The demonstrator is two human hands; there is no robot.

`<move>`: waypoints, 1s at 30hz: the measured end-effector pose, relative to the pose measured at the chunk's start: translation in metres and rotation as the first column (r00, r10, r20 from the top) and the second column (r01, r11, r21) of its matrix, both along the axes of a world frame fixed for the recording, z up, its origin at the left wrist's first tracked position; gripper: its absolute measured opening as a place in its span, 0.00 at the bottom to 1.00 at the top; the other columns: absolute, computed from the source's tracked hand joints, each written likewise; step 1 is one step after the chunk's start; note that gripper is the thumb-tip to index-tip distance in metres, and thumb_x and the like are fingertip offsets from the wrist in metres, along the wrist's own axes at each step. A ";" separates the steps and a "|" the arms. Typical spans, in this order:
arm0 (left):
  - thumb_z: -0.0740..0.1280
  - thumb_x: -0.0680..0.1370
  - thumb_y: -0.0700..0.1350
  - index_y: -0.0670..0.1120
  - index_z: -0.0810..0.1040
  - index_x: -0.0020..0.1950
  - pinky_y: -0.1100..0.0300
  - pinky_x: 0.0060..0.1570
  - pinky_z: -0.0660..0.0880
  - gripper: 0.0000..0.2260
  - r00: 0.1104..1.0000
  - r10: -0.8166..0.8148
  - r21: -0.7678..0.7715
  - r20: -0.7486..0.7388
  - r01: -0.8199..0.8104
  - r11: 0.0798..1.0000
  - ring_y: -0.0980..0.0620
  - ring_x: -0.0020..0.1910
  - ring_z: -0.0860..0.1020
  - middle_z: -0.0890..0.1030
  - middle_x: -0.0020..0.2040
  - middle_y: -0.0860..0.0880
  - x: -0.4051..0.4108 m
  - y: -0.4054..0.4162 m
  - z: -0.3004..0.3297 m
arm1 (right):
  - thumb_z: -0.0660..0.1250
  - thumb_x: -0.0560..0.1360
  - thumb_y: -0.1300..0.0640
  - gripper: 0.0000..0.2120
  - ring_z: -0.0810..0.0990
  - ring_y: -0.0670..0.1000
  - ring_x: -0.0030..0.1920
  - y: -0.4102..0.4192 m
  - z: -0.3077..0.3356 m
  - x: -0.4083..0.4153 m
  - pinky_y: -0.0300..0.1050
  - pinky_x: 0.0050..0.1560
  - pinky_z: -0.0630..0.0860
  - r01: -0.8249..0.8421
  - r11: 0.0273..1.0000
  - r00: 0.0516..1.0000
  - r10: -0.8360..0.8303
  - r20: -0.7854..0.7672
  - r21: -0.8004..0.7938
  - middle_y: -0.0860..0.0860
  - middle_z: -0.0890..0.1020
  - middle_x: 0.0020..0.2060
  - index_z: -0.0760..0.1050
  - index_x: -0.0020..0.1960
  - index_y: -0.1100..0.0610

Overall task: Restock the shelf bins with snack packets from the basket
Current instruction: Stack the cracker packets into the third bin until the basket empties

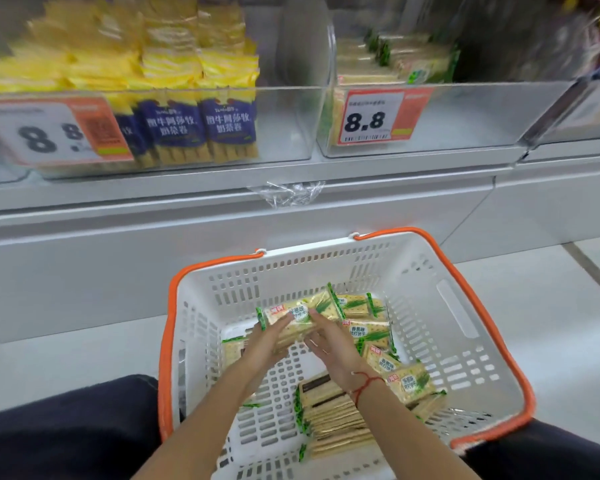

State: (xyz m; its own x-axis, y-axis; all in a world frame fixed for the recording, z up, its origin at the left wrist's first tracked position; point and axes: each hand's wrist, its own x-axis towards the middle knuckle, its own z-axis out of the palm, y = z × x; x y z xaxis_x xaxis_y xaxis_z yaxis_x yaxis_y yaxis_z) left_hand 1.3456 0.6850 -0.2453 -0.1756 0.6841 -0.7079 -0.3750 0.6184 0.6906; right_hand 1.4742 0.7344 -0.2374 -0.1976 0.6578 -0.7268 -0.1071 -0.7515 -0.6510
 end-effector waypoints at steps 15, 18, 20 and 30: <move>0.69 0.77 0.43 0.43 0.55 0.78 0.52 0.54 0.79 0.34 0.988 0.145 0.090 0.057 -0.150 0.985 0.48 0.69 0.68 0.62 0.75 0.46 -0.036 0.025 0.013 | 0.59 0.80 0.54 0.13 0.79 0.53 0.44 0.065 -0.001 0.052 0.46 0.42 0.75 -0.559 0.804 0.562 0.188 0.805 0.203 0.53 0.78 0.45 0.70 0.61 0.59; 0.69 0.77 0.42 0.51 0.53 0.77 0.55 0.43 0.81 0.34 0.983 0.182 0.056 0.027 -0.183 0.981 0.46 0.67 0.70 0.63 0.74 0.47 -0.038 0.022 0.002 | 0.59 0.77 0.61 0.23 0.68 0.57 0.67 0.084 -0.020 0.062 0.51 0.62 0.69 -0.819 0.573 0.228 0.251 0.941 0.045 0.57 0.71 0.66 0.62 0.71 0.59; 0.68 0.78 0.42 0.55 0.58 0.74 0.57 0.38 0.80 0.29 0.982 0.188 0.056 0.012 -0.188 0.981 0.45 0.65 0.72 0.66 0.72 0.47 -0.038 0.020 -0.004 | 0.60 0.77 0.58 0.29 0.60 0.56 0.72 0.090 -0.029 0.059 0.53 0.70 0.62 -0.896 0.440 0.076 0.290 0.954 -0.062 0.56 0.64 0.72 0.55 0.75 0.59; 0.61 0.80 0.40 0.49 0.66 0.63 0.54 0.36 0.79 0.13 0.978 0.207 -0.037 0.005 -0.207 0.978 0.44 0.57 0.75 0.72 0.64 0.43 -0.039 0.020 -0.006 | 0.63 0.74 0.38 0.30 0.62 0.57 0.68 0.093 -0.044 0.049 0.56 0.72 0.55 -0.904 0.187 -0.376 0.079 0.923 -0.384 0.56 0.65 0.66 0.66 0.67 0.58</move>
State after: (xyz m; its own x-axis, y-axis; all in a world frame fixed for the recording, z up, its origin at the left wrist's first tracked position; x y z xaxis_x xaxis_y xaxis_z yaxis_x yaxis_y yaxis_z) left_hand 1.3061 0.7052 -0.2513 -0.3044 0.6079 -0.7333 -0.5031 0.5511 0.6657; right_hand 1.5229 0.8274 -0.2815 -0.3731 0.8190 -0.4359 0.8518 0.4886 0.1890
